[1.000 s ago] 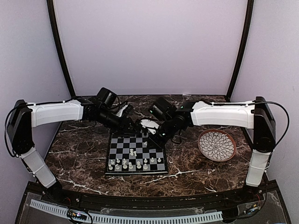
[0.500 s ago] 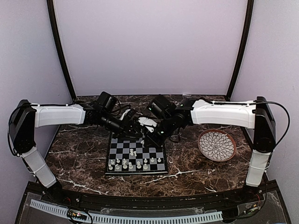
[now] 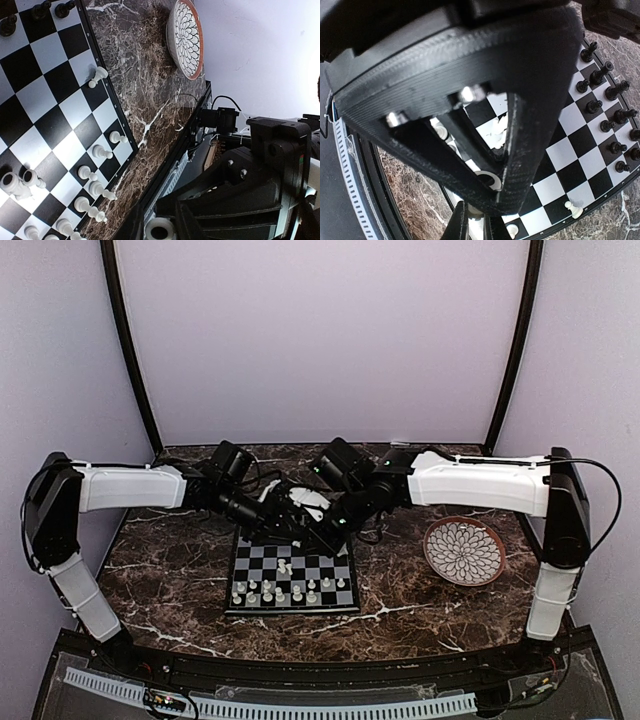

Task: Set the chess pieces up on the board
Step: Pass from the right arm to the left

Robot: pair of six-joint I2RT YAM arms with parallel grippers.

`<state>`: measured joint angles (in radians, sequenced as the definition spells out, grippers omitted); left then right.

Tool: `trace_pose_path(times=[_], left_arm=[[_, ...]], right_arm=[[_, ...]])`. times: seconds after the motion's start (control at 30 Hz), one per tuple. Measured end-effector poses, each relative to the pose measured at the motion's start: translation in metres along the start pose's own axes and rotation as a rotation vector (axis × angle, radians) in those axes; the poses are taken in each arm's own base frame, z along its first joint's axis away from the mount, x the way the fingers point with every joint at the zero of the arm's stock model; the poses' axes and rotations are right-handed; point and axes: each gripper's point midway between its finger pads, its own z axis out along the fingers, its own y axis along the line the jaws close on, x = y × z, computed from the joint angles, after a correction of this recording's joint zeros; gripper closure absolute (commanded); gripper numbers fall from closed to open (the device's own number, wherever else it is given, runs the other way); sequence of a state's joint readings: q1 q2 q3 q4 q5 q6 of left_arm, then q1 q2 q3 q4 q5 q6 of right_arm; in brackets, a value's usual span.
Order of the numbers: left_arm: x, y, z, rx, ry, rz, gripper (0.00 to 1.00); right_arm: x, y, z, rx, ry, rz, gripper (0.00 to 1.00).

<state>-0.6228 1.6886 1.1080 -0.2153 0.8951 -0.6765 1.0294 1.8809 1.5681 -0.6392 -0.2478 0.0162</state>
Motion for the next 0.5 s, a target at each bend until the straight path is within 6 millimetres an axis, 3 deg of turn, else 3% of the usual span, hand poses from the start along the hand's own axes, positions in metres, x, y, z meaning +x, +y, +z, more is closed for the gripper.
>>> trace_pose_path(times=[0.3,0.5], left_arm=[[0.0034,0.0007,0.0028,0.018,0.026,-0.010,0.88],[0.0043,0.0019,0.0059,0.031,0.045,-0.023,0.90]], right_arm=[[0.0009,0.0013,-0.0005,0.001,0.007,0.000,0.98],[0.0036,0.0001,-0.0005,0.013,0.019,0.001,0.97]])
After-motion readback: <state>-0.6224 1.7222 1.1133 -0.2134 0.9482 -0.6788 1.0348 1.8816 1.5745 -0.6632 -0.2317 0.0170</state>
